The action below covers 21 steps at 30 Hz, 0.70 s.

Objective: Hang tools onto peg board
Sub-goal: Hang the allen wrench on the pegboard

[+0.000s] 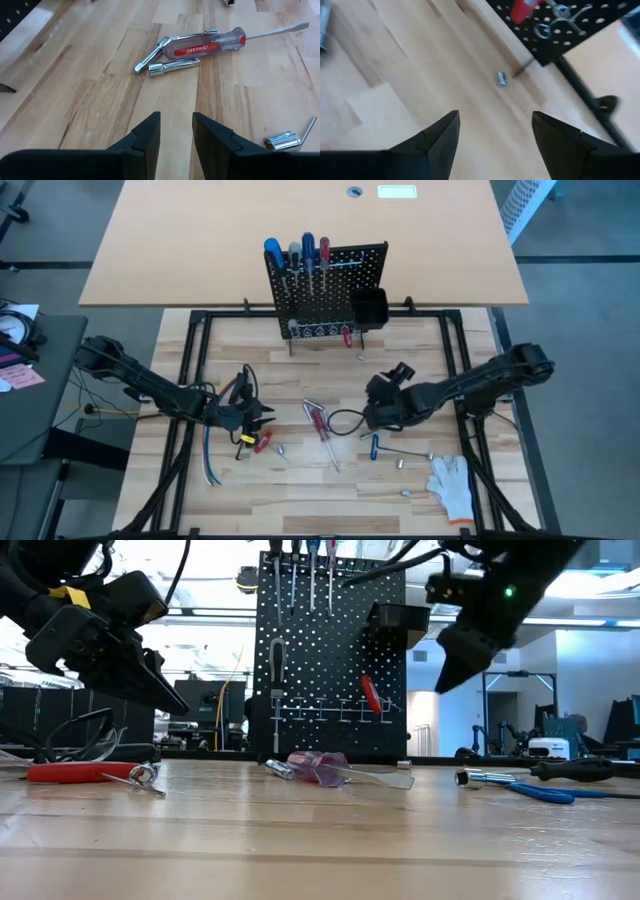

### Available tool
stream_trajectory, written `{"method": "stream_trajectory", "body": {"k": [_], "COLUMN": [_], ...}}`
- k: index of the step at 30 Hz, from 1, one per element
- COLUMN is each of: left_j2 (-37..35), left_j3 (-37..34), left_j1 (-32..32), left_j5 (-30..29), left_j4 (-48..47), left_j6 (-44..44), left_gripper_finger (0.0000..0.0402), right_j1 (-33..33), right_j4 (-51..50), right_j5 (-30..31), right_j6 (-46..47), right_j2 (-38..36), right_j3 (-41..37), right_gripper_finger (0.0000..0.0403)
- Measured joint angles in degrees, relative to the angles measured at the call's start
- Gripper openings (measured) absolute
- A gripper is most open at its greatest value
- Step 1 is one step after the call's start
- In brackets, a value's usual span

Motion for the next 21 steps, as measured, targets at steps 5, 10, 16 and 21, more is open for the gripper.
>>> {"method": "stream_trajectory", "body": {"k": [5, 10, 16, 21], "left_j2": [0.0, 0.0, 0.0, 0.0], "left_j3": [0.0, 0.0, 0.02, 0.02], "left_j1": [0.0, 0.0, 0.0, 0.0], "left_j5": [-0.02, -0.02, -0.04, -0.06], "left_j4": [0.72, 0.76, 0.69, 0.69], "left_j6": [0.12, 0.15, 0.18, 0.2], "left_gripper_finger": [0.0107, 0.0107, 0.0107, 0.0107], "right_j1": [-0.24, -1.67, -4.25, -5.88], "right_j4": [18.79, 36.59, 52.2, 61.12], "right_j5": [0.65, 0.74, 0.71, 0.77], "right_j6": [-6.23, -15.36, -23.16, -31.76], "right_j2": [0.14, 1.44, 5.53, 9.96], "right_j3": [-5.74, -8.95, -9.64, -9.7], "right_gripper_finger": [0.0258, 0.0258, 0.0258, 0.0258]}}
